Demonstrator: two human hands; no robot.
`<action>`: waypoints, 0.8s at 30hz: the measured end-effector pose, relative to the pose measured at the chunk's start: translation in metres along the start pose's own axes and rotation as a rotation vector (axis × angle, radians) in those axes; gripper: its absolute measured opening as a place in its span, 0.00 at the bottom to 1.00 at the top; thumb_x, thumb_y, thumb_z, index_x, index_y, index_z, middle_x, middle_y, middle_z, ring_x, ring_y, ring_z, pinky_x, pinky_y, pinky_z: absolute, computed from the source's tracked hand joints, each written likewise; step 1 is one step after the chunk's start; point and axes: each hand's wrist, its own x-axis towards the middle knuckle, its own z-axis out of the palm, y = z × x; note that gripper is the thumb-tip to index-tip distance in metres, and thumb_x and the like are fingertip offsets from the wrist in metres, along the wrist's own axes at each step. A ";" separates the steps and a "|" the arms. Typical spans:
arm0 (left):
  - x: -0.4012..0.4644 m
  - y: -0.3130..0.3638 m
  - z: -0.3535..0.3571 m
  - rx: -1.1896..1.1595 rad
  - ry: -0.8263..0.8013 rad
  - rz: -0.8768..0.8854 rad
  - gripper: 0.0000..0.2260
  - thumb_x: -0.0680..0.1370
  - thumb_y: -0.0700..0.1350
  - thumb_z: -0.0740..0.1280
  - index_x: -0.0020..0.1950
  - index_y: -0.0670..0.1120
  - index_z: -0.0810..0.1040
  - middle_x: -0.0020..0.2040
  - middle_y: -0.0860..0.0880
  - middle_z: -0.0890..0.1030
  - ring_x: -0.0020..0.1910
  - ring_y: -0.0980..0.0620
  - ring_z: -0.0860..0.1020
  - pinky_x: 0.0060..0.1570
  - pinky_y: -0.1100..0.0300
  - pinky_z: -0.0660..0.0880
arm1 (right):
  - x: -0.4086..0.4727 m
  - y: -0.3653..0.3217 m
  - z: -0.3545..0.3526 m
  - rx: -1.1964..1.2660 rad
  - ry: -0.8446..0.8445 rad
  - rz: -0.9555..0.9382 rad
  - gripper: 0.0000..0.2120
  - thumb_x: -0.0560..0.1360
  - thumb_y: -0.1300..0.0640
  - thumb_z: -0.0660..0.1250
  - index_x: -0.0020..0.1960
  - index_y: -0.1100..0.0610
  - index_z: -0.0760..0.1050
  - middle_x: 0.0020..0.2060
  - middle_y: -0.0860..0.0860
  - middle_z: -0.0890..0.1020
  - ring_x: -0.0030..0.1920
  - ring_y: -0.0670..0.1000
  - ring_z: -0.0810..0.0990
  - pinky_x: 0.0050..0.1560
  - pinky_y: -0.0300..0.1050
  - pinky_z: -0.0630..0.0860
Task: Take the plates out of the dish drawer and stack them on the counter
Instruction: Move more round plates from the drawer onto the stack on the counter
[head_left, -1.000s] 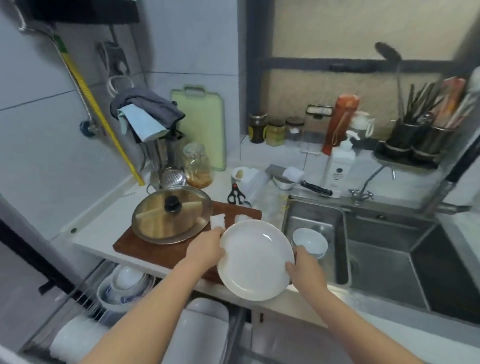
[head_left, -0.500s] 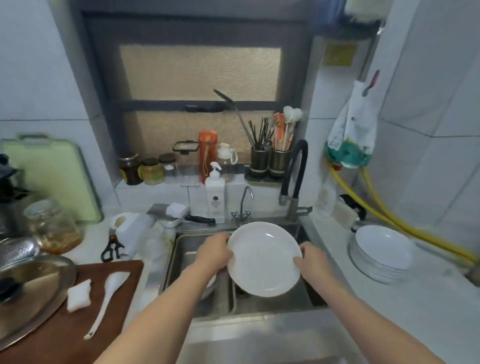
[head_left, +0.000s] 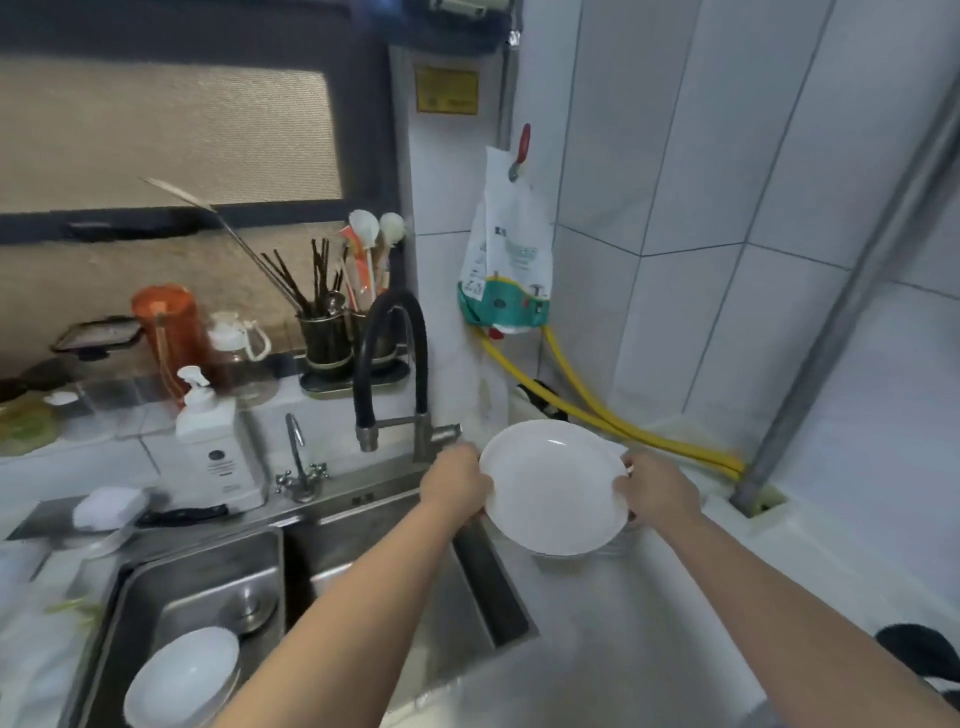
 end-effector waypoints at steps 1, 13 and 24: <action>0.008 0.008 0.007 -0.003 -0.015 0.001 0.13 0.72 0.37 0.61 0.55 0.43 0.78 0.52 0.44 0.81 0.50 0.43 0.80 0.49 0.52 0.78 | 0.007 0.008 -0.003 0.004 -0.002 0.025 0.11 0.74 0.60 0.60 0.53 0.54 0.77 0.48 0.52 0.83 0.51 0.55 0.80 0.42 0.43 0.70; 0.096 0.050 0.086 -0.044 -0.154 0.033 0.15 0.71 0.36 0.61 0.56 0.44 0.78 0.48 0.42 0.83 0.47 0.42 0.82 0.47 0.50 0.81 | 0.089 0.070 0.005 -0.017 -0.041 0.110 0.12 0.77 0.61 0.58 0.55 0.55 0.77 0.46 0.53 0.85 0.46 0.56 0.84 0.51 0.51 0.81; 0.133 0.042 0.126 -0.087 -0.147 0.007 0.15 0.74 0.38 0.63 0.59 0.48 0.79 0.50 0.44 0.83 0.46 0.43 0.83 0.47 0.50 0.81 | 0.122 0.098 0.042 0.091 -0.067 0.187 0.08 0.73 0.62 0.60 0.49 0.55 0.75 0.40 0.51 0.83 0.37 0.53 0.84 0.49 0.48 0.80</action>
